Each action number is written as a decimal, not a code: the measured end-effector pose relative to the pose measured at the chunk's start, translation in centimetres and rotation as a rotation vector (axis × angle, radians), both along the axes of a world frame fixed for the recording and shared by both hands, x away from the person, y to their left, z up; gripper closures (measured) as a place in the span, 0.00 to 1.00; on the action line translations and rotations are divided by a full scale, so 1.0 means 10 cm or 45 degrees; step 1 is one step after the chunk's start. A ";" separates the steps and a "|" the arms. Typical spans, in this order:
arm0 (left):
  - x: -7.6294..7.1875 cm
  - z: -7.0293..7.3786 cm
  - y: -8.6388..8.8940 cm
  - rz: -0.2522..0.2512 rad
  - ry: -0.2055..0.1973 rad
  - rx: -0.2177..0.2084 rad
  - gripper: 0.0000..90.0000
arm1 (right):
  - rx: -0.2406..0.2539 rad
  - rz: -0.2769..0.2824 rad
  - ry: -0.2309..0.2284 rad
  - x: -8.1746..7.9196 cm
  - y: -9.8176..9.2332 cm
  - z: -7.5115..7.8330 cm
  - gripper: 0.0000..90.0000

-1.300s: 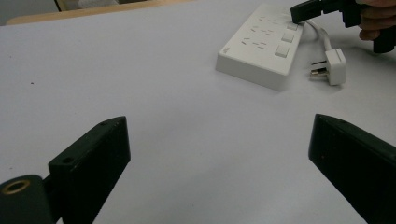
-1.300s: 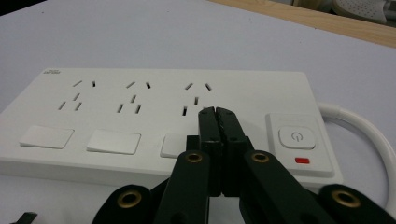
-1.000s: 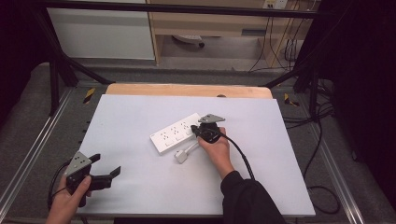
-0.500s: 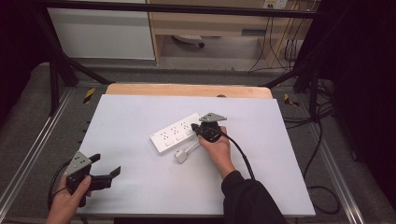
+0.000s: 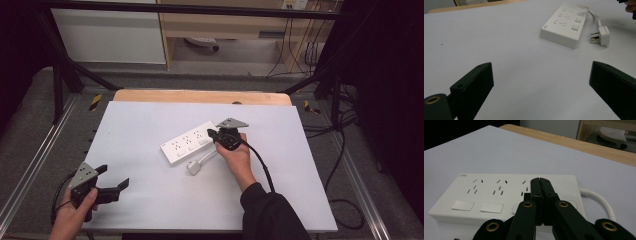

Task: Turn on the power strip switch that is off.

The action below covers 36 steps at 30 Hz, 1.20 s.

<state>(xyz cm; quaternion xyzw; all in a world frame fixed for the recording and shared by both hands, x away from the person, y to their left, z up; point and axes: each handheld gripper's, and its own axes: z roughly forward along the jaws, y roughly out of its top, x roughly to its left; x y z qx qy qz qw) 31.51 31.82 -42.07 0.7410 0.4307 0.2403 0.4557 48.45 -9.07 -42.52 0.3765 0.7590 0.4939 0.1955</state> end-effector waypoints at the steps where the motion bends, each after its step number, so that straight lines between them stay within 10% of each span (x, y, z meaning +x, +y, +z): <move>1: 0.00 0.00 0.00 0.000 0.001 0.001 0.06 | 0.001 -0.001 -0.004 0.00 0.00 0.01 1.00; 36: 0.00 0.00 0.01 0.008 0.003 -0.003 0.06 | 0.095 -0.055 -0.025 -0.16 -0.38 0.39 0.61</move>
